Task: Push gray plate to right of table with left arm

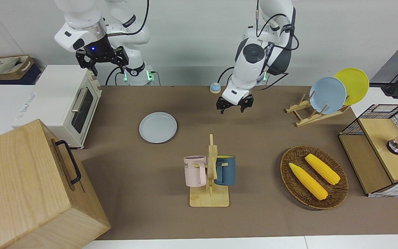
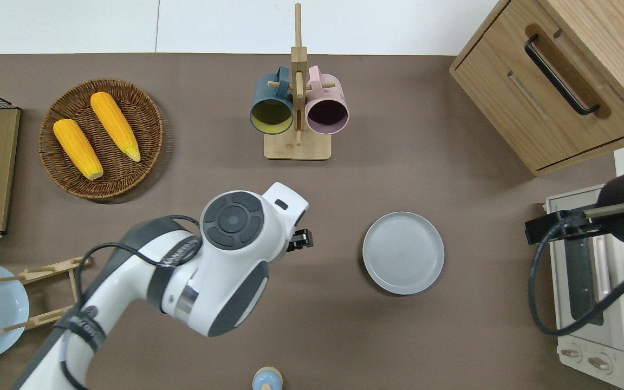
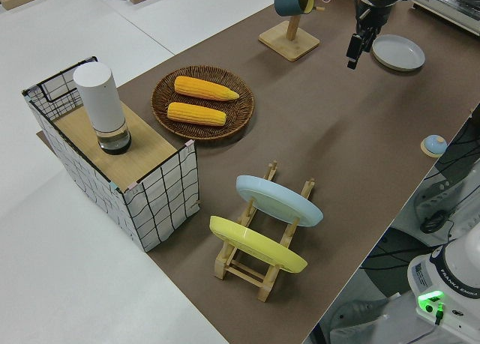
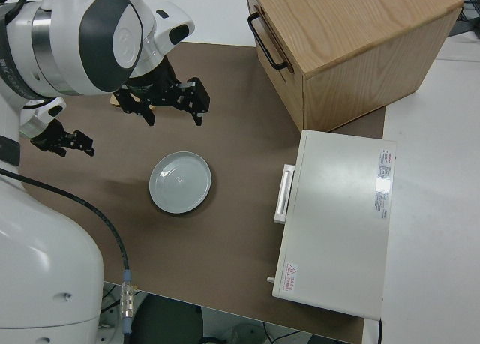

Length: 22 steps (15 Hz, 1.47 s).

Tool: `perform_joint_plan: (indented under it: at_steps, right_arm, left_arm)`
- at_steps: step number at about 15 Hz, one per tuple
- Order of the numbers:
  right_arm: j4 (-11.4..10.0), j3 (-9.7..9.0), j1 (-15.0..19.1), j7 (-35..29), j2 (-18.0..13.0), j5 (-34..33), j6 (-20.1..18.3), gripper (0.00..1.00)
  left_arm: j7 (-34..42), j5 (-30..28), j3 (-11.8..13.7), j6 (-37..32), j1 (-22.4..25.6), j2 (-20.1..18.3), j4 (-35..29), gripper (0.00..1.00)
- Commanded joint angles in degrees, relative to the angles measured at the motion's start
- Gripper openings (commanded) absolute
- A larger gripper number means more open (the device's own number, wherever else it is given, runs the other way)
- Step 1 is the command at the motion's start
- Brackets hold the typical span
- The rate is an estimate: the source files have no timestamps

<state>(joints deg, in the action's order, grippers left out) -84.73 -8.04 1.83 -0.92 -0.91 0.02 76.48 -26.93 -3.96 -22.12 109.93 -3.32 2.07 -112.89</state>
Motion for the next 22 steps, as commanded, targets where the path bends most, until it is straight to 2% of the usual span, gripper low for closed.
perform_joint_plan:
  at_steps: [1, 3, 6, 9, 12, 15, 18, 22]
  right_arm:
    - [0.53, -0.92, 1.15, -0.66, -0.14, 0.25, -0.89, 0.983]
    - [0.53, -0.92, 1.15, -0.75, -0.14, 0.25, -0.89, 0.983]
    - [0.53, -0.92, 1.15, -0.75, -0.14, 0.25, -0.89, 0.983]
    - [0.53, -0.92, 1.15, -0.66, -0.14, 0.25, -0.89, 0.983]
    - [0.53, -0.92, 1.15, -0.66, -0.14, 0.25, -0.89, 0.983]
    - [0.53, -0.92, 1.07, -0.66, -0.14, 0.25, -0.89, 0.983]
    - [0.53, -0.92, 1.07, -0.75, -0.14, 0.25, -0.89, 0.983]
    - [0.53, -0.92, 1.15, -0.75, -0.14, 0.25, -0.89, 0.983]
  left_arm:
    - [6.96, -1.31, 1.28, -5.24, 3.31, -4.96, -1.2, 0.99]
    - [11.87, -1.23, 3.82, -8.75, 4.19, -6.81, -0.32, 0.99]
    - [19.26, -0.79, 9.97, -13.33, 4.2, -9.1, 1.87, 0.99]
    - [26.91, -0.43, 15.16, -17.29, 4.2, -9.81, 4.69, 0.99]
    - [33.5, 0.09, 18.59, -17.65, 4.28, -11.38, 5.13, 0.99]
    - [36.6, 3.43, 19.75, -18.69, 4.28, -11.48, 7.58, 0.99]
    - [36.42, 2.99, 20.45, -18.53, 4.29, -11.39, 9.09, 0.99]
    - [36.51, 3.52, 20.1, -17.82, 4.28, -11.39, 9.18, 0.99]
